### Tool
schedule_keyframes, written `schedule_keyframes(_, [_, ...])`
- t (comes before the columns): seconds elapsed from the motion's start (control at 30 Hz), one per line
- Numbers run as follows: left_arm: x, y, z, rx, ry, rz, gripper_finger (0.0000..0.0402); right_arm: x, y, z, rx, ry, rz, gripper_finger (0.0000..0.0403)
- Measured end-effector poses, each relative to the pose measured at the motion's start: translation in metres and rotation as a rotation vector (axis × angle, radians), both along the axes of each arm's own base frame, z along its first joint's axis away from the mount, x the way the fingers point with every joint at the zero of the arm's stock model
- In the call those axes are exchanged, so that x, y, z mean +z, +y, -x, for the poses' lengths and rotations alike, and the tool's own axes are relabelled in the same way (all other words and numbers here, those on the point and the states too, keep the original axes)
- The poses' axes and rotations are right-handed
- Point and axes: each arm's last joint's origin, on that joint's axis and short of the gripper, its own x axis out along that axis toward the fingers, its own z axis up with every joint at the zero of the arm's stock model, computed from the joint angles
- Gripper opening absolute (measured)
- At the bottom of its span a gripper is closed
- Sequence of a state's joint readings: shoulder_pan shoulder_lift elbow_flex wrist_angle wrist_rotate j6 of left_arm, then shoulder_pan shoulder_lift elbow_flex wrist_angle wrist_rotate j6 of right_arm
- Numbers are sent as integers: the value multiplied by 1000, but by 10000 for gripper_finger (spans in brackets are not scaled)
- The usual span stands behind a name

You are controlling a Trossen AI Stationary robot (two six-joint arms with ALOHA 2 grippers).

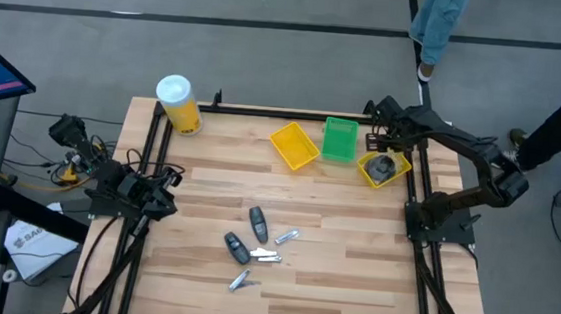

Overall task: Pick & Place Travel size toiletries
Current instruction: Put the black deodorant into the left yellow basket

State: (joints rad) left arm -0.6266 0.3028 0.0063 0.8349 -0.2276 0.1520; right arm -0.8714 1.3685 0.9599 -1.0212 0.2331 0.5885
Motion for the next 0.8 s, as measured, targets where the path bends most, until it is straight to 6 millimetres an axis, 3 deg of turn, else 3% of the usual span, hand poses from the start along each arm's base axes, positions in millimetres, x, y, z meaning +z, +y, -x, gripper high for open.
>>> schedule_keyframes(0.2, [0, 0, 0, 0, 0, 0, 0, 27, -6, -4, 64, -13, 31, 227])
schedule_keyframes(0.5, [0, 0, 0, 0, -1, 1, 0, 90, -12, -10, 99, -115, 176, 219])
schedule_keyframes(0.63, [0, 0, 0, 1, -2, 2, 0, 119, -2, -11, 185, -168, 272, 215])
schedule_keyframes(0.8, [0, 0, 0, 2, -5, 4, 0, 153, 26, -12, 397, -332, 419, 207])
